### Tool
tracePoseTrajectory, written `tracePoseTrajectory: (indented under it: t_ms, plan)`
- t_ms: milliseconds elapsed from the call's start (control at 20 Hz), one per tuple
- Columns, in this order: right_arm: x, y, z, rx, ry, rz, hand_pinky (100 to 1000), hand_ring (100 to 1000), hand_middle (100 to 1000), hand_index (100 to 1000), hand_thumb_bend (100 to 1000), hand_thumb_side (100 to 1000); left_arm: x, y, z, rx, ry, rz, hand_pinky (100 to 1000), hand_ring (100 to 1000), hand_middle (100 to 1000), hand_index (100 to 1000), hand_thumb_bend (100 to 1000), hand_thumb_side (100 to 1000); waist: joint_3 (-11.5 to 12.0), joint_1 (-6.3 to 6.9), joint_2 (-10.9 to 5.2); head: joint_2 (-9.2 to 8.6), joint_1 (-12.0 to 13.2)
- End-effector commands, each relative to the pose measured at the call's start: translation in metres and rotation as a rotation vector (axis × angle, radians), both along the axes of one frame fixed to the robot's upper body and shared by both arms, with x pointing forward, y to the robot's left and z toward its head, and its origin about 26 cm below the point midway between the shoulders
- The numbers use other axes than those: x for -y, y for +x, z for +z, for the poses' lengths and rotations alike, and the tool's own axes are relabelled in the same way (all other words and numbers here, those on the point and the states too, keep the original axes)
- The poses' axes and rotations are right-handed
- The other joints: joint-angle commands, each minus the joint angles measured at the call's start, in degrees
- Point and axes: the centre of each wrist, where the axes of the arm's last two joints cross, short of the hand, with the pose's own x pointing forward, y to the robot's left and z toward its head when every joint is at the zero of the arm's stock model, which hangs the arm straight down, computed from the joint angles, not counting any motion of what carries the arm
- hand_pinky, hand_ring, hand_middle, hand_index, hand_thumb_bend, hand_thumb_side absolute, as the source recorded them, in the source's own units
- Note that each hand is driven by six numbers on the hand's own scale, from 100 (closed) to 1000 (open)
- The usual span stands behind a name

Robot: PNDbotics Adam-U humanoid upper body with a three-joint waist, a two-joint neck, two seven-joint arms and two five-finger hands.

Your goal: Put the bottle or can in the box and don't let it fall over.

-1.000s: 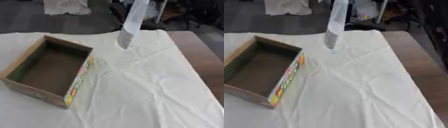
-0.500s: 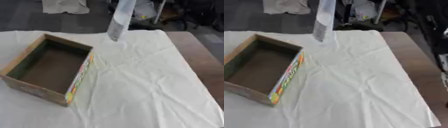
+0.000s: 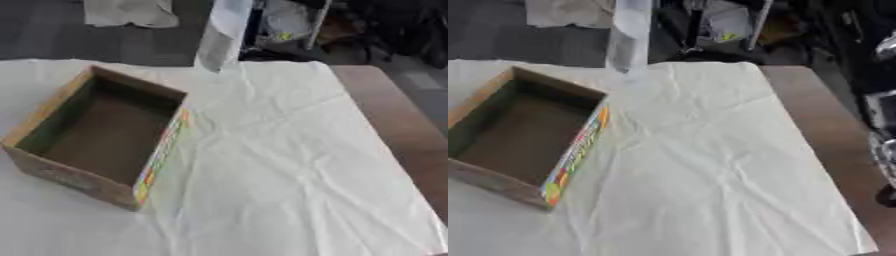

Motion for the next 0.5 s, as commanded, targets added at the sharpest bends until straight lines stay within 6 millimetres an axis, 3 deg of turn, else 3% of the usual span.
tracePoseTrajectory:
  t_ms: [50, 500]
  plan:
    - [-0.003, -0.01, 0.017, 0.038, 0.02, 0.023, 499, 295, 354, 449, 100, 100, -0.001, -0.002, 0.013, 0.026, 0.044, -0.001, 705, 822, 832, 798, 392, 803, 0.0, 0.11, -1.61, 0.27, 0.1]
    - [-0.03, -0.014, 0.027, 0.019, 0.043, 0.088, 485, 287, 349, 444, 100, 100, 0.001, -0.001, 0.016, 0.029, 0.047, -0.01, 704, 822, 832, 798, 392, 802, 0.9, -0.64, -1.61, 0.2, -0.1]
